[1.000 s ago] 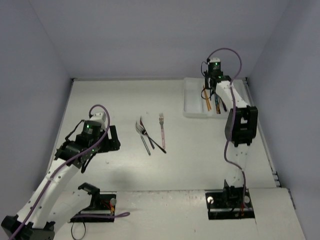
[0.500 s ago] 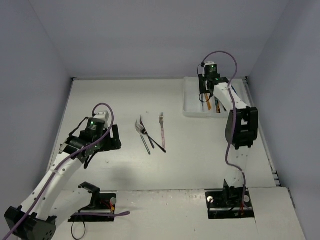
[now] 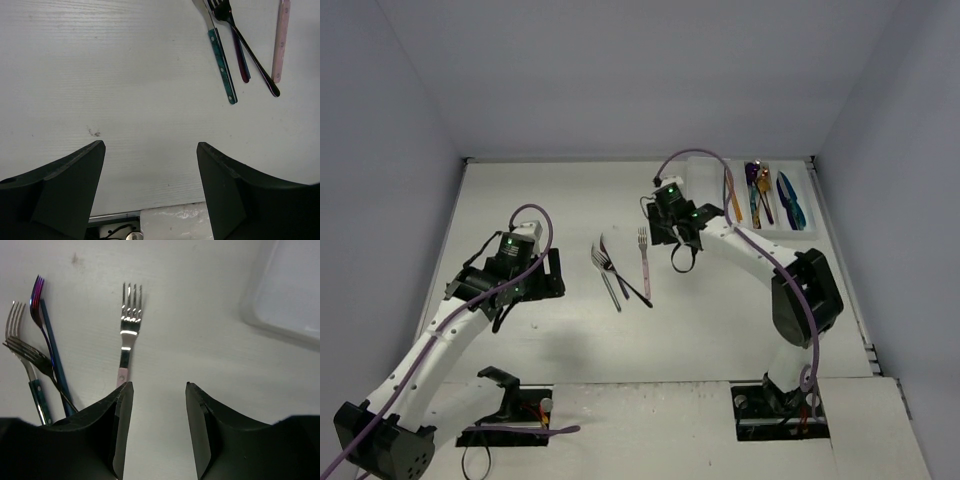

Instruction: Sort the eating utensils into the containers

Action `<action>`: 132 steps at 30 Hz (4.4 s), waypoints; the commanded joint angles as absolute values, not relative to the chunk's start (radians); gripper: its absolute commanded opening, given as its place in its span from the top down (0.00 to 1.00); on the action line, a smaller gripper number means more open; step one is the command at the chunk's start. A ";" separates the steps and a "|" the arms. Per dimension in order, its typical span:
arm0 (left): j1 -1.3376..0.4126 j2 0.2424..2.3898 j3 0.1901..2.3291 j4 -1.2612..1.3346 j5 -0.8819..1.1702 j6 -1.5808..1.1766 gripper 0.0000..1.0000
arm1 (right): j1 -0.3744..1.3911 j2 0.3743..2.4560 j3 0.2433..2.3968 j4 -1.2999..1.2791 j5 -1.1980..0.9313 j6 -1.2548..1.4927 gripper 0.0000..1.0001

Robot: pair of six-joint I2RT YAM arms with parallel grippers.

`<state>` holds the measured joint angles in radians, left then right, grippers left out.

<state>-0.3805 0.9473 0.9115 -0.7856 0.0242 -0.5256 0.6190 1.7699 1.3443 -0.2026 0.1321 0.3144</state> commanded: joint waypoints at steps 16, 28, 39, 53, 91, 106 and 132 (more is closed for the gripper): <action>-0.387 0.910 0.942 -0.753 0.012 -0.517 0.29 | 0.736 2.069 1.464 -0.188 0.233 0.510 0.78; -0.387 0.900 0.920 -0.755 0.009 -0.502 0.28 | 0.539 1.992 1.653 -0.191 0.265 0.269 1.00; -0.385 0.879 0.907 -0.755 -0.037 -0.489 0.28 | 0.246 2.232 1.971 -0.192 0.091 0.137 1.00; -0.385 0.887 0.900 -0.752 -0.074 -0.464 0.28 | 0.218 2.342 2.071 -0.191 0.039 0.098 0.69; -0.385 0.942 0.910 -0.733 -0.092 -0.405 0.28 | 0.770 1.832 1.228 -0.209 -0.158 -0.111 0.62; -0.385 0.941 0.906 -0.733 -0.095 -0.407 0.28 | 0.832 1.941 1.283 -0.209 -0.144 -0.125 0.63; -0.385 0.913 0.901 -0.737 -0.087 -0.406 0.28 | 0.793 1.909 1.226 -0.222 -0.005 -0.089 0.75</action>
<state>-0.3805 0.9328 0.8909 -0.7618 -0.0860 -0.4198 0.8534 1.9796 1.3038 -0.1652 -0.0919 -0.0875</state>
